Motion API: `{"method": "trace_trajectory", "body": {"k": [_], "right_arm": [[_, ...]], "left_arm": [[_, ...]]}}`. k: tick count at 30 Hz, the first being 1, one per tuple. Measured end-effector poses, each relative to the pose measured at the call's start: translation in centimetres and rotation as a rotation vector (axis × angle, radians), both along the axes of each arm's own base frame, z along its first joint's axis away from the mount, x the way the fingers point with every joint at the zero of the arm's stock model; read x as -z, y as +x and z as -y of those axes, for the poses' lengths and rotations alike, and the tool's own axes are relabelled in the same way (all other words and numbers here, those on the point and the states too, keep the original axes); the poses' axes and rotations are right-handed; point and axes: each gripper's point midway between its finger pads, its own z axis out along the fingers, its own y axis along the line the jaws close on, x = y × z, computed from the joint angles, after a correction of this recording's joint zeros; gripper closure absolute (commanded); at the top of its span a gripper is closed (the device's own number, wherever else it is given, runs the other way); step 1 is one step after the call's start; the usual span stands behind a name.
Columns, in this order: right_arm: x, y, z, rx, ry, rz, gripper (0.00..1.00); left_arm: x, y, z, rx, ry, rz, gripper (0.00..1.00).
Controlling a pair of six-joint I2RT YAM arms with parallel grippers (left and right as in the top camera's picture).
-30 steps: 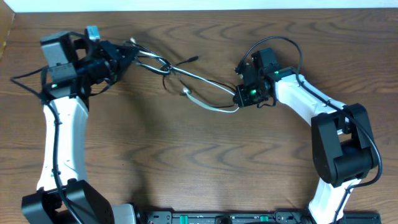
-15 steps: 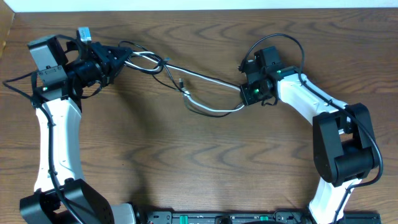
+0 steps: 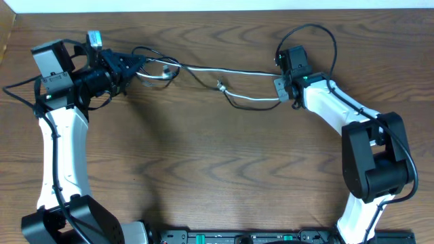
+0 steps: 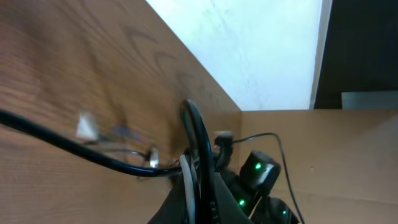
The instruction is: Untangle cables
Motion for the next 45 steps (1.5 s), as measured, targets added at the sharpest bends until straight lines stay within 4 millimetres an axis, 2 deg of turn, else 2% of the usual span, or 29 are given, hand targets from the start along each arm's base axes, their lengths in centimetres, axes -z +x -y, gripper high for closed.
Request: {"method": "trace_trajectory", "body": {"k": [6, 10, 13, 18, 22, 28, 29, 33, 35, 41, 45], "right_arm": [[-1.4, 2.4, 2.6, 0.071, -0.015, 0.102, 0.95], [-1.2, 2.6, 5.1, 0.116, -0.002, 0.095, 0.96], [-0.8, 2.6, 5.5, 0.106, 0.064, 0.075, 0.97], [-0.4, 2.3, 3.3, 0.028, 0.202, 0.039, 0.96], [-0.4, 1.8, 1.1, -0.04, 0.31, 0.009, 0.89], [-0.9, 0.2, -2.8, -0.162, 0.51, -0.063, 0.7], [-1.4, -0.5, -4.3, -0.212, 0.597, -0.087, 0.69], [-2.9, -1.8, -6.9, -0.316, 0.753, -0.122, 0.64], [-4.5, -2.6, -8.3, -0.392, 0.871, -0.139, 0.61], [-10.3, -3.3, -10.7, -0.578, 1.138, -0.112, 0.54], [-11.6, -4.1, -12.0, -0.583, 1.23, -0.172, 0.51]], "left_arm": [[0.6, -0.5, 0.1, 0.024, 0.031, 0.002, 0.92], [1.1, -0.6, -0.6, 0.004, 0.072, 0.0, 0.92], [1.9, -0.7, -1.4, -0.031, 0.11, -0.032, 0.92], [3.5, -1.5, -1.9, -0.057, 0.153, -0.106, 0.93], [5.2, -2.7, -1.9, -0.046, 0.215, -0.177, 0.92], [5.8, -3.2, 0.6, 0.08, 0.317, -0.12, 0.92], [5.7, -3.3, 1.5, 0.133, 0.343, -0.079, 0.9], [4.8, -3.9, 4.3, 0.303, 0.375, 0.078, 0.83], [4.2, -4.2, 5.7, 0.384, 0.384, 0.167, 0.83], [3.4, -4.7, 7.8, 0.498, 0.398, 0.304, 0.83], [3.2, -5.0, 8.8, 0.546, 0.415, 0.359, 0.9]]}}
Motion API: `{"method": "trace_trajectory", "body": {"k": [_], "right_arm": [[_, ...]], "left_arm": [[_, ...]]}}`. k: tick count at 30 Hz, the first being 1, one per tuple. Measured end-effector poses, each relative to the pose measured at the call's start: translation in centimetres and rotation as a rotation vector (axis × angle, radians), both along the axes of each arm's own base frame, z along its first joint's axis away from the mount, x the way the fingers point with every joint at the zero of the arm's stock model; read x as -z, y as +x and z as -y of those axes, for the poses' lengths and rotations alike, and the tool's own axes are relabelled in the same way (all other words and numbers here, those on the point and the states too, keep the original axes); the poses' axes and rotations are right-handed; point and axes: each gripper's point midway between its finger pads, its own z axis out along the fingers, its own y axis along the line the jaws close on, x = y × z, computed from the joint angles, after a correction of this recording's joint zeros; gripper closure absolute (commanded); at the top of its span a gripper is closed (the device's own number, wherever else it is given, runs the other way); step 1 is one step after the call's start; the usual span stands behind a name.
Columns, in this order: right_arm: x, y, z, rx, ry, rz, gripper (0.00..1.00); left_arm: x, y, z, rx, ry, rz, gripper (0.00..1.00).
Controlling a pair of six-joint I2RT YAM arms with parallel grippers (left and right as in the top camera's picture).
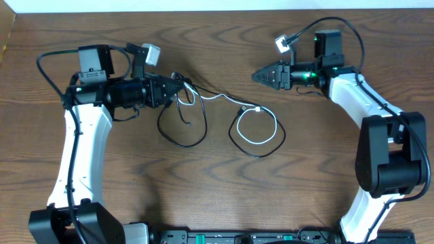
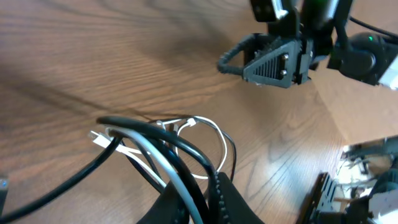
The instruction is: Untangle cables
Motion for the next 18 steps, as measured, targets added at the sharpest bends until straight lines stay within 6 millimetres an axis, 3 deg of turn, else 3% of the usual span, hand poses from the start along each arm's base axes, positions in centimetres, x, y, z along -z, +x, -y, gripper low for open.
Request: {"method": "trace_trajectory", "body": {"k": [2, 4, 5, 9, 13, 18], "right_arm": [[-0.5, -0.4, -1.0, -0.016, 0.024, -0.034, 0.5], [-1.0, -0.8, -2.2, -0.033, 0.047, -0.07, 0.36], [-1.3, -1.0, -2.8, -0.041, 0.056, -0.09, 0.37], [-1.9, -1.9, -5.0, -0.06, 0.078, -0.18, 0.5], [-2.5, -2.1, -6.9, -0.048, 0.089, -0.26, 0.71], [-2.7, -1.7, -7.6, 0.024, 0.102, -0.437, 0.79]], "left_arm": [[-0.1, -0.2, 0.5, 0.03, 0.007, 0.026, 0.92], [-0.2, -0.3, 1.0, 0.063, 0.013, 0.054, 0.92], [-0.2, -0.5, 1.3, 0.08, 0.014, 0.069, 0.92], [-0.5, -0.9, 2.4, 0.138, 0.011, 0.11, 0.92], [-0.6, -1.2, 3.2, 0.173, 0.012, 0.129, 0.92], [-0.6, -1.3, 3.3, 0.178, 0.01, 0.133, 0.92]]}}
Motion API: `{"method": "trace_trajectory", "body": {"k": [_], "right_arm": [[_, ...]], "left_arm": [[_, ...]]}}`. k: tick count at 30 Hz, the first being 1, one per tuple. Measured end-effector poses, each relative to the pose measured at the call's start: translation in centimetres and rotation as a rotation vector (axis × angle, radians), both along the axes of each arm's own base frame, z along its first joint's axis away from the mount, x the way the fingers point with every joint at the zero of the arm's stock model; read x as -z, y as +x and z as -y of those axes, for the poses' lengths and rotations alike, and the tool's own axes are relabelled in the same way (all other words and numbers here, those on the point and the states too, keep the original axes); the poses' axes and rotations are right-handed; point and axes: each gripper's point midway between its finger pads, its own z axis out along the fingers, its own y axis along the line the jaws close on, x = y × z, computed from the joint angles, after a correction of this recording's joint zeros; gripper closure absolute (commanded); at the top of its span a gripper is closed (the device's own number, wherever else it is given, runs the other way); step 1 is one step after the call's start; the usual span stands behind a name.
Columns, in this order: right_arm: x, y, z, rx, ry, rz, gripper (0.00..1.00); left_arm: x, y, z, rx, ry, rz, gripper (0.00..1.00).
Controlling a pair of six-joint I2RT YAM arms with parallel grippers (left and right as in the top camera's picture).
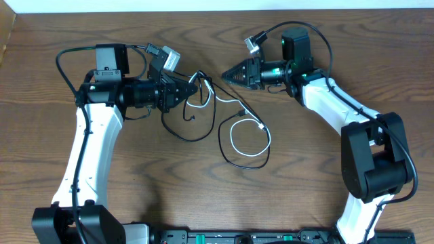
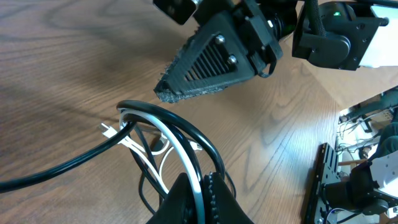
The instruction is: Untangle cables
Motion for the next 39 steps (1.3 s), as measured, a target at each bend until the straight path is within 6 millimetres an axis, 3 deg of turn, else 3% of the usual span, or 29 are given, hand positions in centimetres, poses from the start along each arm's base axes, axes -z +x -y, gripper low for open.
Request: {"method": "trace_trajectory", "body": {"k": [3, 5, 7, 12, 19, 25, 33, 39], "right_arm": [[0.1, 0.3, 0.0, 0.041, -0.003, -0.115, 0.8], [0.2, 0.3, -0.1, 0.061, -0.003, -0.184, 0.75], [0.3, 0.1, -0.5, 0.074, -0.002, -0.262, 0.61], [0.4, -0.6, -1.8, 0.088, -0.007, -0.388, 0.57], [0.3, -0.5, -2.5, 0.134, -0.001, -0.511, 0.58], [-1.5, 0.0, -3.2, 0.132, 0.057, -0.512, 0.6], [-2.0, -0.9, -4.8, 0.115, 0.069, -0.567, 0.66], [-1.9, -0.9, -4.9, 0.126, 0.069, -0.583, 0.72]], "left_arm": [[0.0, 0.0, 0.0, 0.001, -0.001, 0.0, 0.92], [0.0, 0.0, 0.0, 0.001, -0.002, 0.0, 0.92], [-0.1, 0.0, 0.0, 0.001, -0.005, -0.002, 0.92], [-0.1, 0.0, 0.1, -0.024, -0.026, -0.049, 0.92], [-0.2, 0.0, 0.1, -0.072, -0.058, -0.14, 0.92], [0.1, 0.5, -0.1, -0.1, -0.035, -0.143, 0.93], [-0.3, 0.6, 2.0, -0.066, -0.033, -0.114, 0.93], [-0.5, 0.9, 2.1, -0.082, -0.046, -0.126, 0.92]]}}
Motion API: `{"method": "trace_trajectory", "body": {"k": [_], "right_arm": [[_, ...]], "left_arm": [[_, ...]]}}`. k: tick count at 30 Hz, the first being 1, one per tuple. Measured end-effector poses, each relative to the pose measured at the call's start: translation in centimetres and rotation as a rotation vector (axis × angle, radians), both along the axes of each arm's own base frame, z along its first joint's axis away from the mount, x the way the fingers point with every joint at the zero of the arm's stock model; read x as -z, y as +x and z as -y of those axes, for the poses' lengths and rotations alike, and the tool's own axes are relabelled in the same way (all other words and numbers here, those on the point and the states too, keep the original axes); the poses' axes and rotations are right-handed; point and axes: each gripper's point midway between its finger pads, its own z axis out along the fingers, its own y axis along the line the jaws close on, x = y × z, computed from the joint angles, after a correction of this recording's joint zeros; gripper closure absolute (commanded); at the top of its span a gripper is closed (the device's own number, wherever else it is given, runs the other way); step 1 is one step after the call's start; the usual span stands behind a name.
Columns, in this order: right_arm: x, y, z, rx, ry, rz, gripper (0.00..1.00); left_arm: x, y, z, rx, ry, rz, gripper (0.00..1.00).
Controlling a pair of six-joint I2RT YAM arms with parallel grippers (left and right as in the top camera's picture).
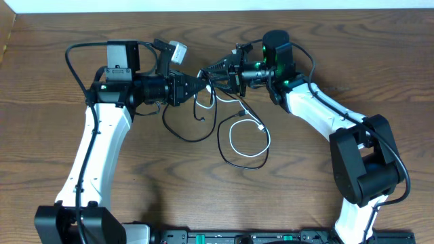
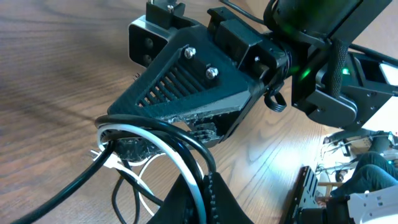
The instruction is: Untangle cables
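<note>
A black cable and a white cable lie tangled in loops on the wooden table. My left gripper is shut on both; in the left wrist view the white cable and black cable arch out of the left gripper. My right gripper points left, tip to tip with the left one. From the left wrist it fills the view, and the right gripper has its fingers slightly apart at the cable arch.
A white cable plug lies inside the loops right of centre. The table's far edge meets a white wall. A black rail runs along the near edge.
My right gripper has moved left from just short of the left gripper to right against the held cable arch. The left gripper keeps its hold; the loops on the table lie about the same.
First the arms were far apart with the cables stretched between them, each gripper at one end. Then the right gripper was free of the cables, which lay slack in loops under the left gripper. The arms have since come together, now tip to tip.
</note>
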Motion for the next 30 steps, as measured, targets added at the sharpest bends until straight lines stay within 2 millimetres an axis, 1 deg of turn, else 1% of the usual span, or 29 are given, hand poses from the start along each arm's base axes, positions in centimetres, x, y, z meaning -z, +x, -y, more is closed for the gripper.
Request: {"method": "trace_trajectory", "body": {"k": [3, 8, 12, 15, 16, 19, 20, 25, 27, 30], "right_arm": [[0.0, 0.0, 0.0, 0.001, 0.0, -0.003, 0.76], [0.3, -0.2, 0.0, -0.003, -0.009, -0.016, 0.77], [1.1, -0.5, 0.1, -0.009, -0.031, -0.048, 0.77], [1.1, -0.4, 0.0, -0.006, -0.034, -0.036, 0.79], [1.2, -0.4, 0.1, -0.002, -0.036, -0.034, 0.82], [1.3, 0.0, 0.1, 0.014, -0.046, -0.009, 0.97], [1.4, 0.1, 0.1, 0.018, -0.051, 0.007, 0.99], [2.4, 0.3, 0.4, 0.034, -0.093, 0.025, 0.99], [3.4, 0.2, 0.7, 0.042, -0.128, 0.013, 0.99], [3.9, 0.2, 0.9, 0.04, -0.155, 0.059, 0.99]], "left_arm": [[0.0, 0.1, 0.0, -0.008, -0.001, -0.009, 0.92], [0.3, 0.4, -0.3, -0.029, 0.021, -0.01, 0.92], [0.5, 0.5, -0.4, -0.036, 0.029, -0.01, 0.93], [0.5, 0.5, -0.4, -0.037, 0.028, -0.012, 0.93], [0.5, 0.5, -0.4, -0.037, 0.028, -0.012, 0.92], [0.5, 0.4, -0.4, -0.038, 0.028, -0.014, 0.92], [0.5, 0.4, -0.4, -0.039, 0.027, -0.016, 0.92], [0.5, 0.5, -0.4, -0.045, 0.025, -0.025, 0.93], [0.5, 0.5, -0.5, -0.047, 0.025, -0.027, 0.93], [0.5, 0.5, -0.5, -0.048, 0.025, -0.027, 0.93]]}}
